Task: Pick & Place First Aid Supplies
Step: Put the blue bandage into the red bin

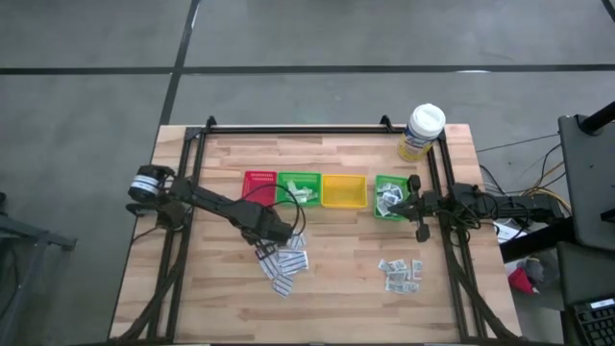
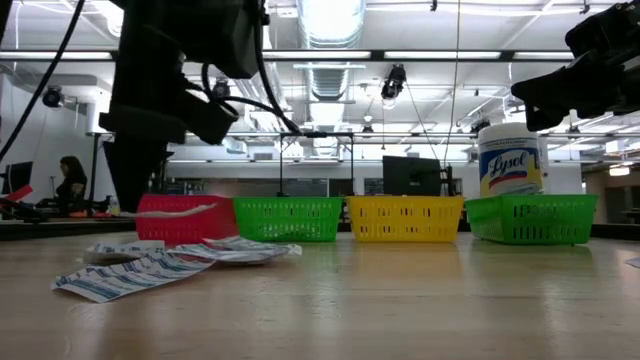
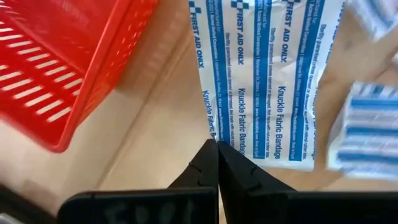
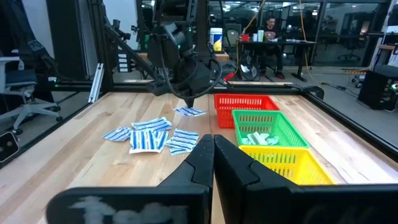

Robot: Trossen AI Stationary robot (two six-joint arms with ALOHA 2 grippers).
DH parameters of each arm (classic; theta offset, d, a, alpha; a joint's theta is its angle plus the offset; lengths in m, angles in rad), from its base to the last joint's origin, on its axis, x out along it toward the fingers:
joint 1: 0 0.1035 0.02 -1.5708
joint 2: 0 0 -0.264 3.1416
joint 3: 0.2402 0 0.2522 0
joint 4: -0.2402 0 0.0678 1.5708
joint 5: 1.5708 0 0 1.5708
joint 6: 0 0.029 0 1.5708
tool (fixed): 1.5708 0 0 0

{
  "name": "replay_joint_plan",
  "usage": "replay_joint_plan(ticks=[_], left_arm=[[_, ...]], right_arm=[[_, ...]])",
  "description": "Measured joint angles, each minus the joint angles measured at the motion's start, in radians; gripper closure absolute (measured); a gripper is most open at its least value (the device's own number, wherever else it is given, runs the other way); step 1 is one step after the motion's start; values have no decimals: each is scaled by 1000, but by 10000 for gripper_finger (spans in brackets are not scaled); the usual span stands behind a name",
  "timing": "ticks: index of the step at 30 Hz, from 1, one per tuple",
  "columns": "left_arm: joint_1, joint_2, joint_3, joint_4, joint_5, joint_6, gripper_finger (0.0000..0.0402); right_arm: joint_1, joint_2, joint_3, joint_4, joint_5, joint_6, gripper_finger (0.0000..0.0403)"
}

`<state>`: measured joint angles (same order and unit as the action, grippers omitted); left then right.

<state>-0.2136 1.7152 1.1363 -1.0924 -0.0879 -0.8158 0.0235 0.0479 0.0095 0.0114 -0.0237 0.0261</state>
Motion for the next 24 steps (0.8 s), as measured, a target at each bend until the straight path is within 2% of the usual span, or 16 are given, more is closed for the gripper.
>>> replay_joint_plan(ticks=[5, 8, 13, 17, 24], left_arm=[[-48, 0, 0, 47, -8, 151, 401], [-78, 0, 0, 135, -40, 226, 401], [-104, 0, 1, 319, -191, 298, 402], [-96, -10, 1, 394, -328, 212, 402], [-76, -60, 2, 401, -529, -1, 402]], right_arm=[[0, 0, 0, 0, 0, 0, 394], [0, 0, 0, 0, 0, -3, 394], [0, 0, 0, 0, 0, -2, 394], [0, 0, 0, 0, 0, -1, 394], [0, 0, 0, 0, 0, 0, 394]])
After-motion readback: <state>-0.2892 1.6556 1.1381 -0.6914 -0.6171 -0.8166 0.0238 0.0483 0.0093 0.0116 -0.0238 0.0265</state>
